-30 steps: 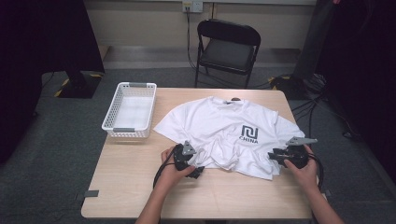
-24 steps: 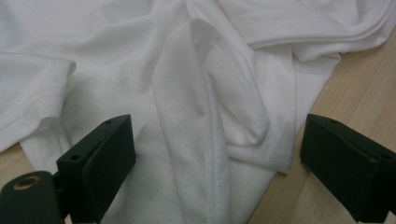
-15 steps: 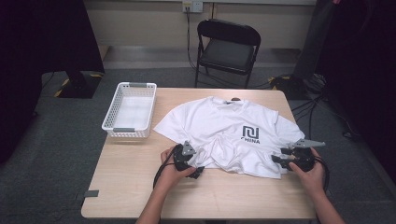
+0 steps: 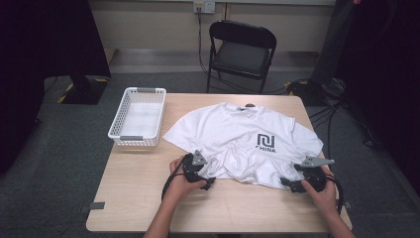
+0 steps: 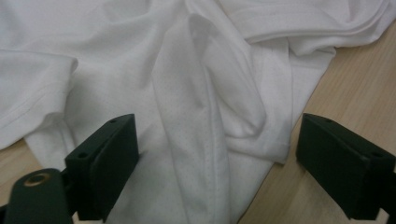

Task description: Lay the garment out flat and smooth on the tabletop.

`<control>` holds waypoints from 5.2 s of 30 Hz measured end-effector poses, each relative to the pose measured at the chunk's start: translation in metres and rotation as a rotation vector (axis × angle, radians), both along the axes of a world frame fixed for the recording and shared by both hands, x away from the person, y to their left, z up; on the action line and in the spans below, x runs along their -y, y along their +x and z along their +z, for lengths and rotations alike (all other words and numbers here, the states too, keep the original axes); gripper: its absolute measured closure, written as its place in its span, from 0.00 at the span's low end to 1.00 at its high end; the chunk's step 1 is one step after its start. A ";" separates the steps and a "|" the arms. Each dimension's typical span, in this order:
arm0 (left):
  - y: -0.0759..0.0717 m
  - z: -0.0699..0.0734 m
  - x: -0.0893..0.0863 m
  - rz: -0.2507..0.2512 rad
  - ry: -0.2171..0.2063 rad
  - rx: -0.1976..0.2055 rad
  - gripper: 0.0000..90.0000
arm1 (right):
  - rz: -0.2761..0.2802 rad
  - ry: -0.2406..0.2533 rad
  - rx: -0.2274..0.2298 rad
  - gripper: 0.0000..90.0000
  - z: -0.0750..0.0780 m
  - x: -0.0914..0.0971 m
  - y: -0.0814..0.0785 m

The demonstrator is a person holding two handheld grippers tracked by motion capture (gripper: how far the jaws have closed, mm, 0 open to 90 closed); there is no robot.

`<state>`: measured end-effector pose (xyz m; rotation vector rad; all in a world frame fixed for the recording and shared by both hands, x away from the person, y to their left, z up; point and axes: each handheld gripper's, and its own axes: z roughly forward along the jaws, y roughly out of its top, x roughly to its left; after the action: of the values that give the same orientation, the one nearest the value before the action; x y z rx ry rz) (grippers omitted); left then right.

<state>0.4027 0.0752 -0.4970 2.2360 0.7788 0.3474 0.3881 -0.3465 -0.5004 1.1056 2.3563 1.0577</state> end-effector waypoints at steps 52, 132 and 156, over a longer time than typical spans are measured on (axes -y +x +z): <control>0.049 0.012 -0.099 0.329 0.028 -0.012 1.00 | 0.007 0.001 -0.001 0.14 0.000 0.001 0.000; 0.003 -0.003 -0.019 0.006 -0.022 0.016 0.15 | 0.005 0.043 0.038 0.37 0.013 0.011 -0.046; 0.003 -0.003 -0.019 -0.001 -0.023 0.013 0.14 | -0.041 0.063 0.017 0.70 0.016 0.029 -0.063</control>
<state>0.4057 0.0945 -0.5001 2.2107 0.7711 0.3509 0.3252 -0.3757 -0.4841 1.1577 2.2919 1.1300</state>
